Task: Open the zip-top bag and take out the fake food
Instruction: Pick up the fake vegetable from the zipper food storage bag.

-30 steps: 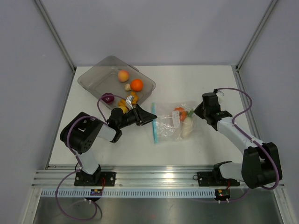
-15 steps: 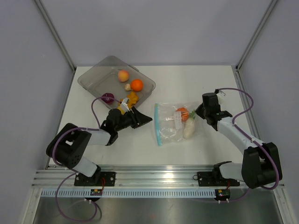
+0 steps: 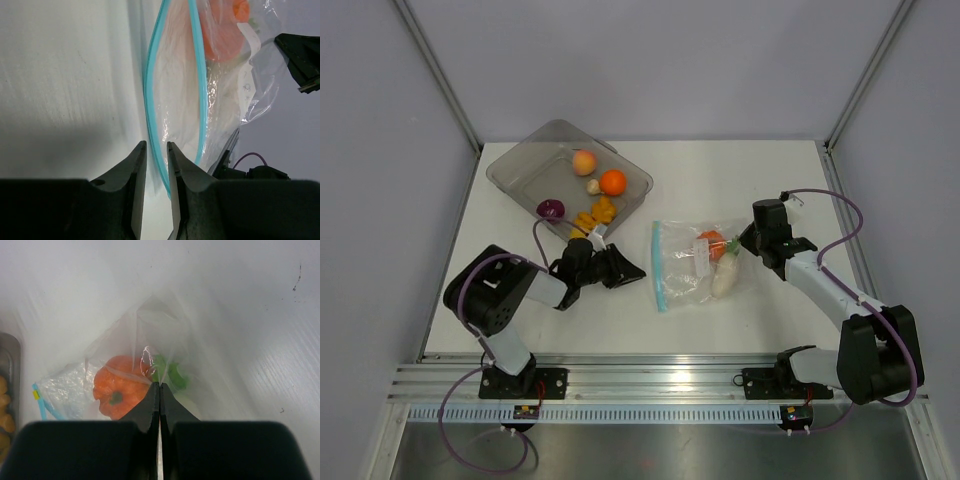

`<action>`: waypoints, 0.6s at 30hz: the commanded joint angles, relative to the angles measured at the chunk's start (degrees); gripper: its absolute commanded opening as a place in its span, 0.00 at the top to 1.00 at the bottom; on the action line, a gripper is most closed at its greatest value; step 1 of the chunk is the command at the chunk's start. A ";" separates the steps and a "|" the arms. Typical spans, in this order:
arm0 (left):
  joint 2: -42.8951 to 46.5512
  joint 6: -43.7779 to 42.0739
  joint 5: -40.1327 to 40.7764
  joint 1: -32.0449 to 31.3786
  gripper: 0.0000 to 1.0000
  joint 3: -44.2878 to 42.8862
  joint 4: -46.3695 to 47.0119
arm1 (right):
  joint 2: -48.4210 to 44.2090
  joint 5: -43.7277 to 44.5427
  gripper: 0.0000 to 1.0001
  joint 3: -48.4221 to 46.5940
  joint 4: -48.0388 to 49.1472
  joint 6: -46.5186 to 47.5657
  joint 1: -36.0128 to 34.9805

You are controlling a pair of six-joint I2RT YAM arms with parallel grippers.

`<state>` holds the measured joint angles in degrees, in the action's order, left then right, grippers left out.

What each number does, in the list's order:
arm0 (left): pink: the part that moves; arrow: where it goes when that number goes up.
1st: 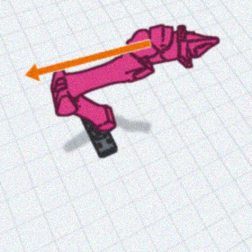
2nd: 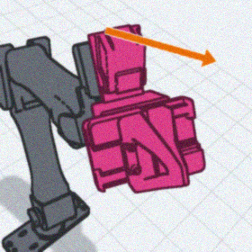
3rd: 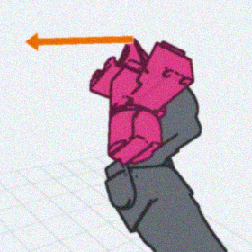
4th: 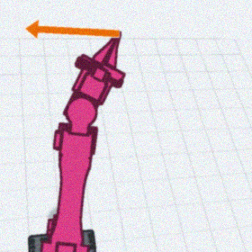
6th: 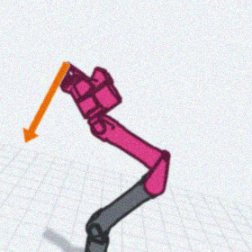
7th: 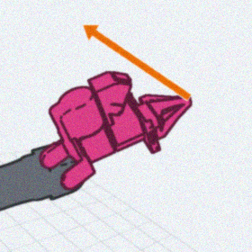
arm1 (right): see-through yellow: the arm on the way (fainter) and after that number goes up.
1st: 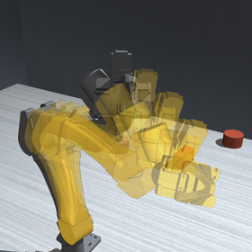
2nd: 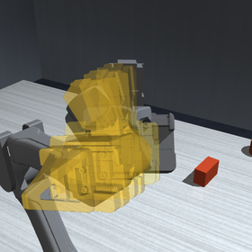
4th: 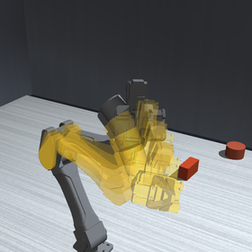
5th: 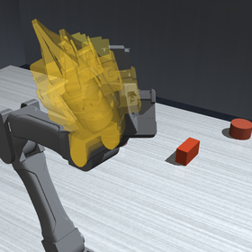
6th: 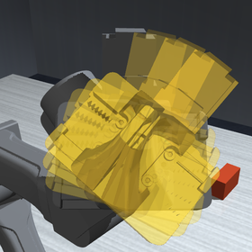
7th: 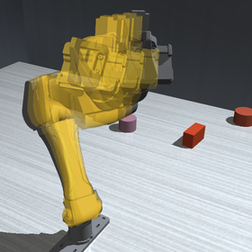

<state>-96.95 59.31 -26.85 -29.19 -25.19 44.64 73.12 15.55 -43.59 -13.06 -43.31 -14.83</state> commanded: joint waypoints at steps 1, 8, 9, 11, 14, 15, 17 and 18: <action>-3.15 0.72 -0.40 -1.30 0.75 -3.63 3.78 | -1.76 1.32 1.00 -0.70 1.02 -0.20 0.33; -6.32 -0.33 0.75 -3.85 0.76 -7.85 3.00 | -1.58 0.62 1.00 -0.79 1.28 -0.20 0.41; -6.85 -0.60 0.83 -4.12 0.76 -8.47 2.47 | -1.58 0.53 1.00 -0.79 1.20 -0.20 0.33; -8.16 -0.69 0.57 -5.08 0.76 -9.44 1.59 | -1.67 0.53 1.00 -0.70 1.37 -0.20 0.42; -8.52 -0.33 0.83 -6.32 0.76 -9.44 2.64 | -1.67 0.45 1.00 -0.70 1.37 -0.28 0.42; -8.52 -0.33 0.66 -6.49 0.76 -9.61 2.64 | -1.58 0.44 1.00 -0.62 1.46 -0.28 0.42; -8.52 0.28 -0.21 -6.84 0.76 -9.18 4.65 | -1.58 0.10 1.00 -0.62 1.63 -0.28 0.42; -8.96 1.24 -0.65 -7.11 0.76 -8.74 6.23 | -1.58 -0.08 1.00 -0.62 1.55 -0.28 0.33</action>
<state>-104.79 59.88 -26.48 -35.31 -33.43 46.37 73.12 15.44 -43.59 -13.04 -43.33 -14.83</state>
